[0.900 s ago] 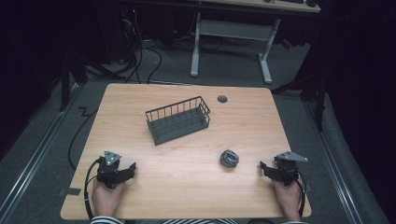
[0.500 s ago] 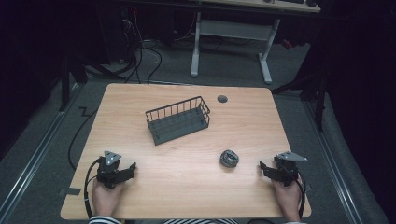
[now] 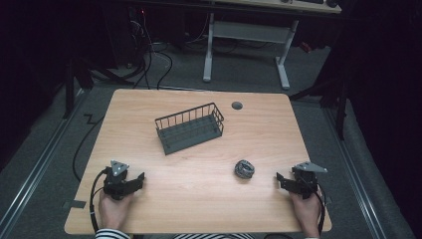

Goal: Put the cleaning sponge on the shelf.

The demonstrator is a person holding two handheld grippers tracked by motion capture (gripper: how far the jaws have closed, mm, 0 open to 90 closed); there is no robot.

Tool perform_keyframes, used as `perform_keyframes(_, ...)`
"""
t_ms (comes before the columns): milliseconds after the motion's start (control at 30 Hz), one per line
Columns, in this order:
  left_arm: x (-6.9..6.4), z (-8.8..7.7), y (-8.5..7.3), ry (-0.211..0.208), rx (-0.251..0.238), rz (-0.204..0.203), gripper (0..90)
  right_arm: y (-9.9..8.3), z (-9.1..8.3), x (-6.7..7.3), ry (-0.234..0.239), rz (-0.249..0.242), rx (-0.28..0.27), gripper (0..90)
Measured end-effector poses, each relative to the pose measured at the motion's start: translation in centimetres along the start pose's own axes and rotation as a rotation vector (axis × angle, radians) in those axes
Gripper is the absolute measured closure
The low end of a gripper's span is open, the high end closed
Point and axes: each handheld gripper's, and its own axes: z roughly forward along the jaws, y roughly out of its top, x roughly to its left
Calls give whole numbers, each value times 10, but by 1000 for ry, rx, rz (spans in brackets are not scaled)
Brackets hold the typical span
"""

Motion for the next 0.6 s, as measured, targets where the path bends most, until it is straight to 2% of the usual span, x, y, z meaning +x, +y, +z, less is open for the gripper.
perform_keyframes(67, 0, -2, 0, -11, -22, -13, 296, 0, 0, 0, 0, 0, 0, 300)
perform_keyframes(300, -3, -4, 7, -47, -28, -28, 306, 0, 0, 0, 1, -1, 1, 296)
perform_keyframes(467, -8, -6, 13, -52, -26, -18, 302, 0, 0, 0, 4, 0, 2, 291)
perform_keyframes(600, -12, -6, 18, -71, -27, -19, 295, 0, 0, 0, 4, 1, 2, 290)
